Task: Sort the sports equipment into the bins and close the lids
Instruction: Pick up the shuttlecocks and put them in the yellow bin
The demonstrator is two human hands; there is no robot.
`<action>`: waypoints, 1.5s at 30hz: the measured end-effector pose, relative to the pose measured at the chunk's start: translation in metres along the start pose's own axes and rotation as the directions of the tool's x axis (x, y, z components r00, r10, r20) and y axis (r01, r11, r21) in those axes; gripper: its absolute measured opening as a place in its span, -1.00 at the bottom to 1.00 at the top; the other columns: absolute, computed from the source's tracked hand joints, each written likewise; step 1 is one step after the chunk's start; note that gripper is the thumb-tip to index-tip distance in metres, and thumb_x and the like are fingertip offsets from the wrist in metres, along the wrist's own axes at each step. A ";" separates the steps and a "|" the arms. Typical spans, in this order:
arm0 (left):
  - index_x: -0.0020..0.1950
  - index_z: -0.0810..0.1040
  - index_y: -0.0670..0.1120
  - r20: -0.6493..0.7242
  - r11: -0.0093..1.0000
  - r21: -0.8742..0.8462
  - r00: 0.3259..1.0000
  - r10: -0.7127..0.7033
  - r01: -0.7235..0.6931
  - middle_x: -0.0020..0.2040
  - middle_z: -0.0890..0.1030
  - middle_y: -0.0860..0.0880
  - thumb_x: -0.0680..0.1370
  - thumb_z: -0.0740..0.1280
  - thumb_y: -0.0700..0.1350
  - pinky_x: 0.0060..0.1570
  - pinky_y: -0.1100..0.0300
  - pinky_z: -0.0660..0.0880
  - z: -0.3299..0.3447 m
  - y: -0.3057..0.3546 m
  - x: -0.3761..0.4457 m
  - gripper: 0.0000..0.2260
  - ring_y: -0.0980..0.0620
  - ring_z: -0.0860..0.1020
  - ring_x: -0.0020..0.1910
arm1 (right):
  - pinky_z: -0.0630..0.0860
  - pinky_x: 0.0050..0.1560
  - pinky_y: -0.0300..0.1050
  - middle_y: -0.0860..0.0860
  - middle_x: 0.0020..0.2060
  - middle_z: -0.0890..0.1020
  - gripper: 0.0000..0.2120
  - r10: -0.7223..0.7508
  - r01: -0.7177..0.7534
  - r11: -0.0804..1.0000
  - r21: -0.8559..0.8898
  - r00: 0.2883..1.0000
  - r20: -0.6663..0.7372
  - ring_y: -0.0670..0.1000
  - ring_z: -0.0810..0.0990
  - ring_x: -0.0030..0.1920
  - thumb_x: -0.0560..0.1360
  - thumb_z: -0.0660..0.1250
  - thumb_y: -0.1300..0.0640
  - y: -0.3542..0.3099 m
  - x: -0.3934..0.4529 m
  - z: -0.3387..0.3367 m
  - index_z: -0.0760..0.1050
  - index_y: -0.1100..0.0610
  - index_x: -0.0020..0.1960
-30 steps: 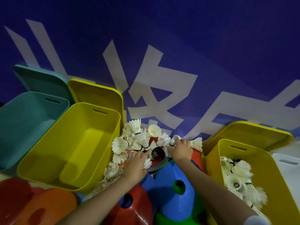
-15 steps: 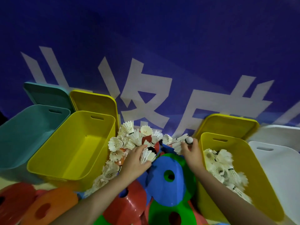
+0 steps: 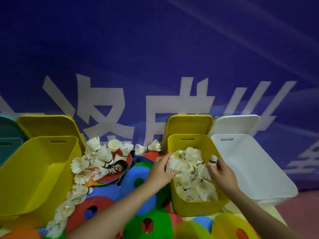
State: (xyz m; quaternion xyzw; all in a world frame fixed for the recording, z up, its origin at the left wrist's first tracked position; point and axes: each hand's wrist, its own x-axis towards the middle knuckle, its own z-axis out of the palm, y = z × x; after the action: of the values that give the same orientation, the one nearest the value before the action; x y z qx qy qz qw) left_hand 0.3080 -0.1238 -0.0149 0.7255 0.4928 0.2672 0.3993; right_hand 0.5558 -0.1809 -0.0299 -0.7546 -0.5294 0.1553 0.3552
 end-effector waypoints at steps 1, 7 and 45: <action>0.48 0.23 0.12 0.006 1.000 0.014 1.000 -0.013 0.013 0.21 0.34 0.03 0.50 0.38 -0.02 0.11 0.35 0.28 0.009 0.007 0.007 -0.41 0.06 0.40 0.25 | 0.40 -0.19 -0.08 -0.09 -0.14 0.58 -0.77 0.006 -0.005 0.998 -0.062 1.000 0.022 0.03 0.56 -0.10 0.54 0.25 -0.13 0.013 0.000 -0.007 0.41 -0.05 0.13; 0.51 0.18 -0.05 0.029 0.974 0.195 0.992 -0.120 0.112 0.25 0.45 -0.12 0.51 0.37 -0.01 0.14 0.18 0.38 0.057 0.019 0.051 -0.36 -0.08 0.44 0.23 | 0.43 -0.23 -0.06 0.05 -0.14 0.65 -0.38 -0.219 0.237 0.944 -0.229 0.971 0.101 0.10 0.60 -0.10 0.50 -0.01 -0.35 0.050 -0.009 -0.019 0.42 0.05 0.31; 0.46 0.32 0.05 -0.442 0.973 -0.019 0.871 -0.215 0.230 0.34 0.47 0.02 0.65 0.13 -0.11 0.15 0.15 0.48 0.084 -0.026 0.035 -0.63 0.05 0.49 0.21 | 0.45 -0.28 -0.09 0.09 -0.12 0.56 -0.77 0.086 -0.054 0.985 -0.162 0.976 0.199 0.06 0.52 -0.22 0.57 0.23 0.12 0.045 0.125 0.061 0.33 0.16 0.19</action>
State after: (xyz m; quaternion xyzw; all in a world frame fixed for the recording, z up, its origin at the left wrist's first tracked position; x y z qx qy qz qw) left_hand 0.3736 -0.1124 -0.0821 0.5912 0.6551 0.3684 0.2925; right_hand 0.5983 -0.0527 -0.0861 -0.7780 -0.5469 0.2032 0.2331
